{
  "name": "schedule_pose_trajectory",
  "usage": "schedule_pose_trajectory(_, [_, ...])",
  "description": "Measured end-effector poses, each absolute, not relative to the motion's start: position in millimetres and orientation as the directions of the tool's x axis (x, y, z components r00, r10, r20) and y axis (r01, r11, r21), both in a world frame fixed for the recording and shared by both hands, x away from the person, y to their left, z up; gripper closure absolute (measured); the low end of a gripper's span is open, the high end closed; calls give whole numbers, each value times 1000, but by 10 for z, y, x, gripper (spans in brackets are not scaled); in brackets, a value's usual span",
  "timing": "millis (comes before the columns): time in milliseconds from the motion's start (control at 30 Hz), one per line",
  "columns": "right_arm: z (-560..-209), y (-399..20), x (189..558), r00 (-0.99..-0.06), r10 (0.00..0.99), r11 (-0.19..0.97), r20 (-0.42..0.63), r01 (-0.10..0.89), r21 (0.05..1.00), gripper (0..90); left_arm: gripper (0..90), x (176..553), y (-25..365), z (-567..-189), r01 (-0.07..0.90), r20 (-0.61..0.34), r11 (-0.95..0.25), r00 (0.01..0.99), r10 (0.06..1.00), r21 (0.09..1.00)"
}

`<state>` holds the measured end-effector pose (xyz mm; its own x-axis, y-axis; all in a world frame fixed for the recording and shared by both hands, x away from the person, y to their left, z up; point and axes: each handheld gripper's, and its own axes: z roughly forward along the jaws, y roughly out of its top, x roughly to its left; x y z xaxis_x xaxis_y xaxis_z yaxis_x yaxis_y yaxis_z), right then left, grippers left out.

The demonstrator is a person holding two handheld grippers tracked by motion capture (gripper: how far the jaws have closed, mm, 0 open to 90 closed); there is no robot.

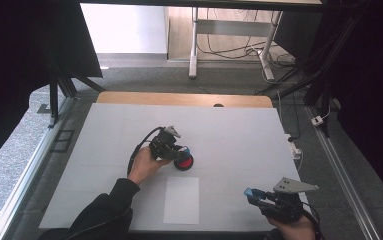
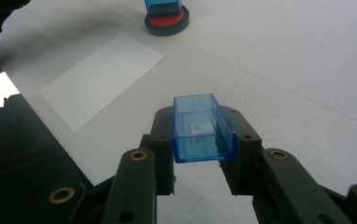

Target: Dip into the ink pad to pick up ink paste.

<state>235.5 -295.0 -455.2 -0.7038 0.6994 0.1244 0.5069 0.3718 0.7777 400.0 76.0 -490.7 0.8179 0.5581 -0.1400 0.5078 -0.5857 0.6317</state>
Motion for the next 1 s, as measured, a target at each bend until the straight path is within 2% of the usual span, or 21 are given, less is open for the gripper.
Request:
schedule_pose_trajectory(400, [-4553, -2945, 2356, -702, 702, 376, 120, 508, 775, 685, 709, 3897, 620, -4864, 460, -20, -658, 828, 561, 597])
schedule_pose_trajectory(533, [-4552, -2944, 2356, -701, 703, 377, 119, 509, 774, 685, 708, 3924, 657, -4876, 478, -54, -638, 823, 565, 603])
schedule_pose_trajectory(700, [-4553, -2942, 2356, -701, 703, 378, 119, 510, 773, 685, 709, 3999, 737, -4908, 537, -155, -578, 800, 580, 615])
schedule_pose_trajectory(800, [-4553, -2942, 2356, -701, 703, 379, 118, 510, 772, 685, 708, 4023, 760, -4916, 552, -180, -565, 794, 580, 613])
schedule_pose_trajectory(1000, [-4552, -2940, 2355, -700, 705, 382, 117, 513, 769, 685, 708, 3923, 657, -4887, 498, -71, -620, 810, 582, 607])
